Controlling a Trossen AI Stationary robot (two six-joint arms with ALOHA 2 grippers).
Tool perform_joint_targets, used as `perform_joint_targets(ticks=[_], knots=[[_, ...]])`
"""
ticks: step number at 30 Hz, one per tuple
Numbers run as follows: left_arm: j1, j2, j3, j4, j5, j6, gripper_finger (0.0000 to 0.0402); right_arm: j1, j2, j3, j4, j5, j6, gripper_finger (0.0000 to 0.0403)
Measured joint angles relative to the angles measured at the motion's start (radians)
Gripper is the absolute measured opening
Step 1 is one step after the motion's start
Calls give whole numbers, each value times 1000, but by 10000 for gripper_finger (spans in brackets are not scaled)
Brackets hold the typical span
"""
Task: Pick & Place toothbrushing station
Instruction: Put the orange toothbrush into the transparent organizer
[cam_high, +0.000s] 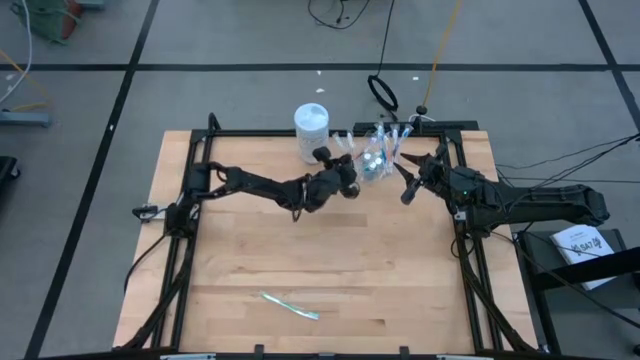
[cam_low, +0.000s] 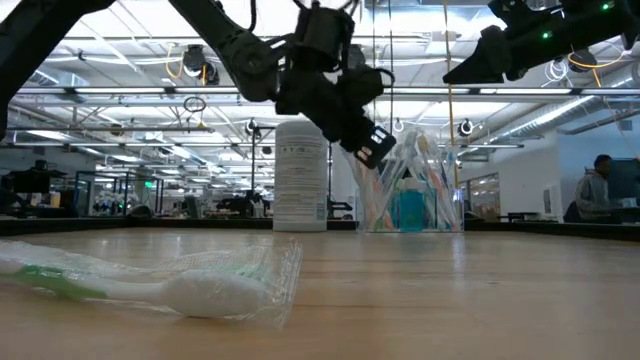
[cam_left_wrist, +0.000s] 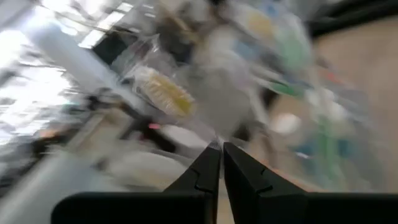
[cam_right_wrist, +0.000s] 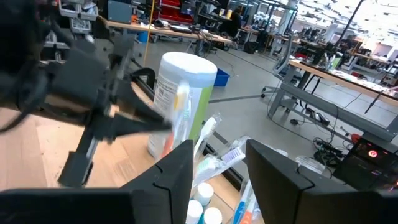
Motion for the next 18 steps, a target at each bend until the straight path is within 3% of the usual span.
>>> perform_joint_targets(ticks=[3, 5, 15, 18], knots=[[22, -10, 0, -107, 137, -115, 47, 0, 0, 0, 0, 0, 0, 139], [34, -10, 0, -114, 176, -138, 67, 0, 0, 0, 0, 0, 0, 139], [53, -12, 0, -139, 188, -64, 179, 0, 0, 0, 0, 0, 0, 139], [40, -22, 0, -174, 139, -15, 202, 0, 0, 0, 0, 0, 0, 139]])
